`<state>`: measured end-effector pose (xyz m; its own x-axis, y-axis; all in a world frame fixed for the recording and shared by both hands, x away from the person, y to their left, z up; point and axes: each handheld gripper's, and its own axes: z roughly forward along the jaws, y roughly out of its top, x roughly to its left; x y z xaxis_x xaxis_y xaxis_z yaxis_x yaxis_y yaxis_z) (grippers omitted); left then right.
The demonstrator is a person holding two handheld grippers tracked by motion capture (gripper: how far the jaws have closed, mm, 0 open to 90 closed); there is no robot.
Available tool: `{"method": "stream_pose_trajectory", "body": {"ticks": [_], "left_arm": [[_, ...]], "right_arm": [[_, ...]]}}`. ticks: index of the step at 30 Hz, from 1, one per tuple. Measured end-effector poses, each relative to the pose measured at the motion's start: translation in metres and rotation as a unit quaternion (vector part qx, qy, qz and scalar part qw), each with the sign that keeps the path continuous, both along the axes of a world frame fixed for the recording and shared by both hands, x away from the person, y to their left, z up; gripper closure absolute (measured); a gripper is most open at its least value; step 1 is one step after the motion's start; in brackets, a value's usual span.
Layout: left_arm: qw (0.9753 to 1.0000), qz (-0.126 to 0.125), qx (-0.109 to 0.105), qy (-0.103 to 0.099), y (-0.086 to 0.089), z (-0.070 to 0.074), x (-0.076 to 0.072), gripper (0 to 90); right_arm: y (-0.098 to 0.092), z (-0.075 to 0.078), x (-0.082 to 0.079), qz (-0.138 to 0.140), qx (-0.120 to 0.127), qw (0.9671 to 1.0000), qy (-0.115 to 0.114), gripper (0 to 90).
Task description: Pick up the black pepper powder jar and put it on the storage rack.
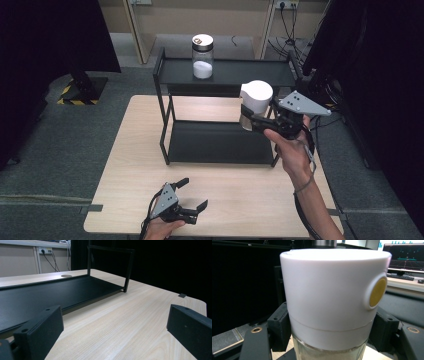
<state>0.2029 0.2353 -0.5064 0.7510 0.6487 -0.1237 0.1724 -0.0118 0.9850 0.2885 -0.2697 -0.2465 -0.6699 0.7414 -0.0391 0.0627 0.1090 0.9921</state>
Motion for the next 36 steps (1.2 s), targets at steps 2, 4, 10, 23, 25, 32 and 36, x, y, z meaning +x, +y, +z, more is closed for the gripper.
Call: {"method": "stream_pose_trajectory", "body": {"ticks": [2,4,10,23,25,32,36], "left_arm": [[1.0000,0.000,0.000,0.000,0.000,0.000,0.000,0.1],[1.0000,0.001,0.001,0.000,0.000,0.000,0.000,0.1],[1.0000,0.001,0.000,0.000,0.001,0.000,0.000,0.1],[1.0000,0.002,0.000,-0.001,0.001,0.001,0.000,0.1],[1.0000,0.001,0.000,-0.001,0.001,0.001,0.000,0.1],[1.0000,0.001,0.001,-0.002,0.001,0.001,0.000,0.1],[1.0000,0.001,-0.001,-0.003,0.002,0.001,0.000,0.1]], "right_arm": [[0.003,0.007,0.003,0.000,0.000,1.0000,-0.002,30.9],[0.006,0.013,0.006,0.001,0.002,1.0000,-0.003,30.9],[0.013,0.029,0.013,0.000,0.002,1.0000,-0.001,30.9],[0.024,0.052,0.032,-0.014,0.006,0.9999,0.006,30.9],[0.028,0.054,0.035,-0.019,0.004,0.9998,0.005,30.9],[0.042,0.065,0.049,-0.034,0.002,0.9994,0.007,30.9],[0.050,0.069,0.056,-0.046,0.000,0.9989,0.005,30.9]]}}
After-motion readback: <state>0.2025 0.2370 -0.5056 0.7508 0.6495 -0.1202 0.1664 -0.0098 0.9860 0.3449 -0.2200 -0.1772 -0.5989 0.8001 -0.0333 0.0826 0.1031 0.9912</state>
